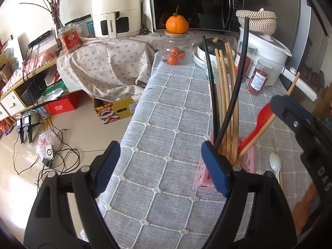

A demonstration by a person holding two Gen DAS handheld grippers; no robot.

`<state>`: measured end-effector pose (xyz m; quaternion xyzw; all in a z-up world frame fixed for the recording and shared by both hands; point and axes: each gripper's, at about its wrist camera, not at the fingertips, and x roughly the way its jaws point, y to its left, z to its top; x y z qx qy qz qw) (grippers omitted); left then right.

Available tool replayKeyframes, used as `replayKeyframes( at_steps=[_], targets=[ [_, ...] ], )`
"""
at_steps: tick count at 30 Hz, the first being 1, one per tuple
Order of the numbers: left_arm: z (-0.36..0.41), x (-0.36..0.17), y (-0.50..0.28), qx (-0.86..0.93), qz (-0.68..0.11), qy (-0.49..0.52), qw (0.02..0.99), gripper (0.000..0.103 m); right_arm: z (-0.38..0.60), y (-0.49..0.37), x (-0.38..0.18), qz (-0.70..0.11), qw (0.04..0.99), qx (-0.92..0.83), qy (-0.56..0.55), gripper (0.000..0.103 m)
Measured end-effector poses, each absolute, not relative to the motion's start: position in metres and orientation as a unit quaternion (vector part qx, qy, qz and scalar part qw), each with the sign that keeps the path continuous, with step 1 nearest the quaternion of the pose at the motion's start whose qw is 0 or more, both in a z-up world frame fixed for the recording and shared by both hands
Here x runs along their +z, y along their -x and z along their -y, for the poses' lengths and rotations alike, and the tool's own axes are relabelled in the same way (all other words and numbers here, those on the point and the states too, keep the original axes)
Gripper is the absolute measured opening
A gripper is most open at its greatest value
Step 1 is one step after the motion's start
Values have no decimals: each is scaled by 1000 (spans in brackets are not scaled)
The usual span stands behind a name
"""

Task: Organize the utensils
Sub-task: 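Lower both chopsticks into the pink basket and open both tools, then close the left tool on the handle of the white plastic spoon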

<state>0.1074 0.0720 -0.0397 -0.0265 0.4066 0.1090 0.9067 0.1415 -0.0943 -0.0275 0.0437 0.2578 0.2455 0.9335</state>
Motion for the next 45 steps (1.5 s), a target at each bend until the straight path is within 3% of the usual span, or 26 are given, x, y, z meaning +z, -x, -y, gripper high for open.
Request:
replayKeyframes(
  at_steps=[4, 11, 14, 19, 26, 31, 33, 45],
  targets=[
    [-69, -34, -95, 136, -383, 38, 913, 83, 109, -132, -11, -280, 927, 247, -35, 42],
    [-38, -14, -74, 113, -368, 21, 923, 83, 150, -100, 31, -259, 942, 213, 27, 91],
    [-18, -20, -73, 87, -405, 15, 910, 83, 179, -97, 36, -274, 943, 190, 28, 103],
    [24, -45, -67, 51, -462, 19, 885, 83, 227, -110, 28, -329, 931, 157, -22, 103],
    [74, -96, -74, 12, -561, 31, 827, 82, 267, -146, -42, -519, 842, 116, -90, 102],
    [102, -122, -92, -5, -588, 38, 808, 73, 285, -151, -64, -545, 829, 81, -96, 95],
    [105, -131, -101, -14, -602, 61, 796, 61, 289, -152, -69, -551, 824, 74, -103, 91],
    [128, -149, -135, -23, -596, 51, 801, 61, 297, -159, -78, -562, 816, 74, -114, 86]
  ],
)
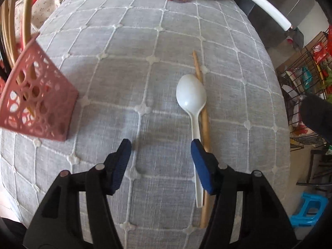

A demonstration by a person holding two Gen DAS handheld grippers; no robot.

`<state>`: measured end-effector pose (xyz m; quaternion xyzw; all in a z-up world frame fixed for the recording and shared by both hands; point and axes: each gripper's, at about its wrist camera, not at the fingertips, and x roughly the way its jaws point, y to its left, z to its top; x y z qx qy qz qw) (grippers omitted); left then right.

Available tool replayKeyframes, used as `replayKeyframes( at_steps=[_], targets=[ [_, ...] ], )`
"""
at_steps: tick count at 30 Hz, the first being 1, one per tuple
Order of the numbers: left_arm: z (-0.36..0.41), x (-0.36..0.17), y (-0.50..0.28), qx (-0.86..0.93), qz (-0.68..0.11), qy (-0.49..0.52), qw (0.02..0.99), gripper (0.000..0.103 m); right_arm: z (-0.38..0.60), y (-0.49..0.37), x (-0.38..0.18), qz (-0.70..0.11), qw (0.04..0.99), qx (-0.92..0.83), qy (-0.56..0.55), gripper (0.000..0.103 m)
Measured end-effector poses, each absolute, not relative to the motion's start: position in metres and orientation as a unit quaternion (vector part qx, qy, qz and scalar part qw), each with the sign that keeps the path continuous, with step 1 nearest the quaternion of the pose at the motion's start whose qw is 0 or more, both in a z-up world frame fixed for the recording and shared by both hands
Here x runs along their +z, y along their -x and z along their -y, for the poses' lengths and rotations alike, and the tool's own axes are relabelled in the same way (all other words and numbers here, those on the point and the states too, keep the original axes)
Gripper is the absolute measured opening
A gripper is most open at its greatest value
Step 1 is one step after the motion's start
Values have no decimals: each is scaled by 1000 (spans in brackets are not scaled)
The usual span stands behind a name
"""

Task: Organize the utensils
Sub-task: 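Close the left tool on the handle of the white plastic spoon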

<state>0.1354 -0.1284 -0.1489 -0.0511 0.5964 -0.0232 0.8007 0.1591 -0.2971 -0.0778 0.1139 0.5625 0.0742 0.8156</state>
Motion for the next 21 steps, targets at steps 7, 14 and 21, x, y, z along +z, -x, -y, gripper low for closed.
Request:
replayKeyframes(
  at_steps=[7, 14, 21],
  targets=[
    [126, -151, -153, -20, -600, 98, 794, 61, 298, -160, -77, -562, 816, 73, -118, 86],
    [133, -154, -157, -18, -603, 98, 792, 54, 297, -162, -79, -564, 814, 73, -118, 86],
    [143, -153, -168, -36, -604, 92, 791, 6, 299, -164, -81, -564, 814, 69, -122, 85]
  ],
)
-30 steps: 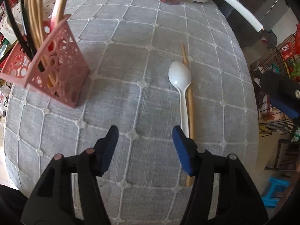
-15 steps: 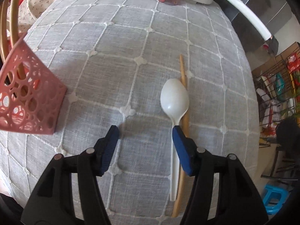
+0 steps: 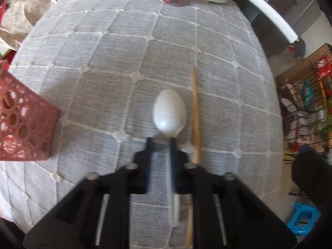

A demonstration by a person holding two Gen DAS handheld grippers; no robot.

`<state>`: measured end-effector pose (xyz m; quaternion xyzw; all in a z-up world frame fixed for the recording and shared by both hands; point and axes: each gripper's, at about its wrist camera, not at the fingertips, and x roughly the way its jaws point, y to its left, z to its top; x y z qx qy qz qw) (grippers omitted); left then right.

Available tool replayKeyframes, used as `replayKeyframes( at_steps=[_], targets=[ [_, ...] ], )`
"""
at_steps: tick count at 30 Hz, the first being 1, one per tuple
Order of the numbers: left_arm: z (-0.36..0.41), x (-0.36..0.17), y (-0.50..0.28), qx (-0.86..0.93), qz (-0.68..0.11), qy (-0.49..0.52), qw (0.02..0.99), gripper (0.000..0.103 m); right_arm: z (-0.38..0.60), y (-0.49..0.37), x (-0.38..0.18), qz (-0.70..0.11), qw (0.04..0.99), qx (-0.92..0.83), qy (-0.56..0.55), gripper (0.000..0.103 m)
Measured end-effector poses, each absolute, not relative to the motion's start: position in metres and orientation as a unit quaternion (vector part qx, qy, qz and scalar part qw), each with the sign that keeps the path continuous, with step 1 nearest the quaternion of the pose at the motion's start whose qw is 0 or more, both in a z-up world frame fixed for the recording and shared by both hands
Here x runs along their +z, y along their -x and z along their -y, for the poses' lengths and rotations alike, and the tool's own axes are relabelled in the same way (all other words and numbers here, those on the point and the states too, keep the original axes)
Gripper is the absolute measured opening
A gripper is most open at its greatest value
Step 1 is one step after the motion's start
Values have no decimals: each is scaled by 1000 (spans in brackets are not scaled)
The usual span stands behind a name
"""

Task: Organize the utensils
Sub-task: 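Close the left tool on the handle of the white plastic spoon, then lift the white spoon with the left tool while the right tool grasps the last wooden chopstick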

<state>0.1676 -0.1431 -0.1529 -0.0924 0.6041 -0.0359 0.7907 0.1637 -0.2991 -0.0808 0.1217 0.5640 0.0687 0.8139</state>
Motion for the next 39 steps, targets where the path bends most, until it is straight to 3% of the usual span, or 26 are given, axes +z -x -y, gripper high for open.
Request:
replayKeyframes(
  at_steps=[9, 32, 39],
  targets=[
    [134, -153, -165, -42, -610, 91, 786, 0, 303, -164, -85, -571, 809, 64, -126, 83],
    [113, -144, -161, -73, -596, 117, 791, 1, 289, -173, -98, -586, 800, 61, -109, 81],
    [128, -155, -176, -69, -601, 91, 791, 15, 292, -174, -100, -590, 798, 55, -111, 81]
  ],
)
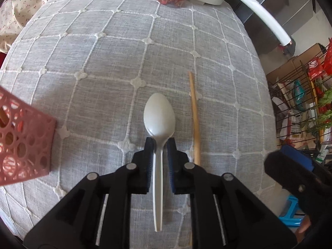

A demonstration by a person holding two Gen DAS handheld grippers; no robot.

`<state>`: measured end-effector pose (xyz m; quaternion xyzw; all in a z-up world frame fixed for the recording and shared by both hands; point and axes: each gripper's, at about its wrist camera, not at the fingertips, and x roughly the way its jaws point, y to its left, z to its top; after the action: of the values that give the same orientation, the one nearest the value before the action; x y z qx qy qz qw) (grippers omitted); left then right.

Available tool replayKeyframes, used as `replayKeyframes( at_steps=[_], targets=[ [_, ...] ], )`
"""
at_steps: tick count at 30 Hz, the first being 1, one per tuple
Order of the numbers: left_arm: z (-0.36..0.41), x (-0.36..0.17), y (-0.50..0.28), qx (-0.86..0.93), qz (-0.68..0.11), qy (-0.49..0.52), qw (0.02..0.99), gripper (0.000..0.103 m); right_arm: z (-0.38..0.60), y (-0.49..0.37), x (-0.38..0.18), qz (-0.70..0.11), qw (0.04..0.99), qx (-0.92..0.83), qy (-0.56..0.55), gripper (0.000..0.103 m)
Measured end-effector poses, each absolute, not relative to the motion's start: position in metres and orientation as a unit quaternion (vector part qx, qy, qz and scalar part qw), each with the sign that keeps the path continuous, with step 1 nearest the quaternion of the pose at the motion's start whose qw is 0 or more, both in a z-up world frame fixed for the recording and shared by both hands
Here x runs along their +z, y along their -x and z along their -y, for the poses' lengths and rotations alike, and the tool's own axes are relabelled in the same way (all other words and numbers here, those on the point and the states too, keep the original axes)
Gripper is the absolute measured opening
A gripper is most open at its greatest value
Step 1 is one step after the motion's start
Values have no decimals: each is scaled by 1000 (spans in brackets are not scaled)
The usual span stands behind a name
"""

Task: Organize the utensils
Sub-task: 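Lift the white spoon with the left tool while the right tool grasps the last wooden chopstick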

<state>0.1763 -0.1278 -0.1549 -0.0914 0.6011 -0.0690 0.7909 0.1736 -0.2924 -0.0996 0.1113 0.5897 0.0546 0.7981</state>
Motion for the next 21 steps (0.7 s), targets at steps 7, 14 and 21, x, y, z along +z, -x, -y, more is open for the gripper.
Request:
replayKeyframes(
  at_steps=[7, 14, 21],
  targets=[
    [126, -155, -179, -76, -597, 81, 795, 11, 290, -176, -101, -590, 797, 58, -111, 81],
    [118, -151, -169, -81, -590, 78, 799, 8, 288, -178, -106, -596, 794, 55, -107, 81],
    [111, -141, -157, -89, -579, 75, 807, 6, 282, -180, -110, -602, 791, 56, -97, 81]
  ],
)
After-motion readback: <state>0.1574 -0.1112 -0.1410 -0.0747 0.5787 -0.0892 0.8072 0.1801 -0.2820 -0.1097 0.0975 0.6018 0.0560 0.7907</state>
